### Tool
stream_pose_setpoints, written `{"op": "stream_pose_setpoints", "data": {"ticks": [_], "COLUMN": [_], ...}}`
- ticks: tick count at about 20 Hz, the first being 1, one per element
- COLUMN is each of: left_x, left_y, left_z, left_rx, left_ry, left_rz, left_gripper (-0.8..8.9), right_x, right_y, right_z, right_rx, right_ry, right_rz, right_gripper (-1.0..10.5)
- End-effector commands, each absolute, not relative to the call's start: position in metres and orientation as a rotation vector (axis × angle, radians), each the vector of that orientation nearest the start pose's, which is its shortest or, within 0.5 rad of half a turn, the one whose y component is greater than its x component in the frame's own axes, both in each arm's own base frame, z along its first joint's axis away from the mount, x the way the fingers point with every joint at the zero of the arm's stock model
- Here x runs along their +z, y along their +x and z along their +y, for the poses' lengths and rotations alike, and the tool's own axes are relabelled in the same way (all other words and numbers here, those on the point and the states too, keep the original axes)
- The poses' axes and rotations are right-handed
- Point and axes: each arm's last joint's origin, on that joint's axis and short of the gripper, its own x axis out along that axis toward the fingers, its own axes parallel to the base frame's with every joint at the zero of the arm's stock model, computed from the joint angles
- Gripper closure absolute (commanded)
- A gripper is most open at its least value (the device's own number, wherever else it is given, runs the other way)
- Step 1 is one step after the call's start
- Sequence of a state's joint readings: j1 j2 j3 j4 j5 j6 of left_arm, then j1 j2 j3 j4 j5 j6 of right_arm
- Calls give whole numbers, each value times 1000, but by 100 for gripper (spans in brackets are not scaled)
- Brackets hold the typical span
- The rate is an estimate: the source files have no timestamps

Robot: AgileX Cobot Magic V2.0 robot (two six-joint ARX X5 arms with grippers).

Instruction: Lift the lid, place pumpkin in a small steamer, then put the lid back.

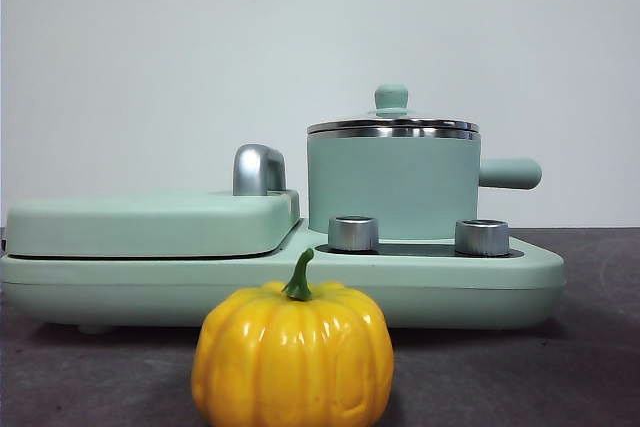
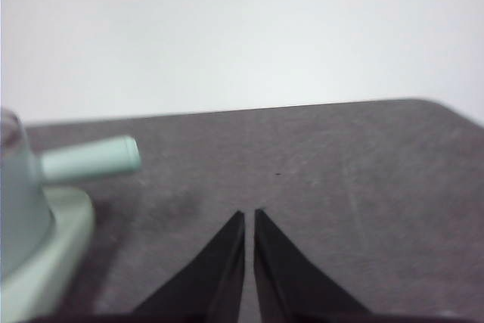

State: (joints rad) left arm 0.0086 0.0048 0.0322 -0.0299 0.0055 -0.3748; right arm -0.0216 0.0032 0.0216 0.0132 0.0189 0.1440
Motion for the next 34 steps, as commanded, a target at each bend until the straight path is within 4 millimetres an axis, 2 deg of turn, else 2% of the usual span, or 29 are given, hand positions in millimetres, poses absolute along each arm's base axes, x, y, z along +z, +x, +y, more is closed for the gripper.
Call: {"op": "stream_pose_setpoints", "data": {"ticks": [1, 9, 12, 16, 22, 30, 34], "left_x": [170, 173, 179, 193, 224, 283, 304], "left_y": [97, 97, 96, 93, 83, 58, 56], "left_z": [1, 0, -2, -2, -5, -5, -5], "left_rx": [-10, -63, -130, -203, -306, -240, -221], "left_ry": [-643, -881, -944, -932, -747, -370, -287], "left_rz": [-29, -42, -67, -190, -211, -190, -129], "left_gripper": [803, 803, 803, 803, 803, 803, 803], "right_x": [182, 186, 191, 203, 231, 274, 292], "right_y": [95, 94, 94, 90, 80, 65, 60], "right_z": [-3, 0, 2, 3, 4, 5, 5], "right_rx": [-27, 84, 167, 224, 233, 209, 201], "right_ry": [345, 606, 631, 622, 538, 290, 159], "right_rz": [-97, -108, -133, -165, -205, -108, -55], "right_gripper": [928, 931, 932, 932, 933, 933, 933]}}
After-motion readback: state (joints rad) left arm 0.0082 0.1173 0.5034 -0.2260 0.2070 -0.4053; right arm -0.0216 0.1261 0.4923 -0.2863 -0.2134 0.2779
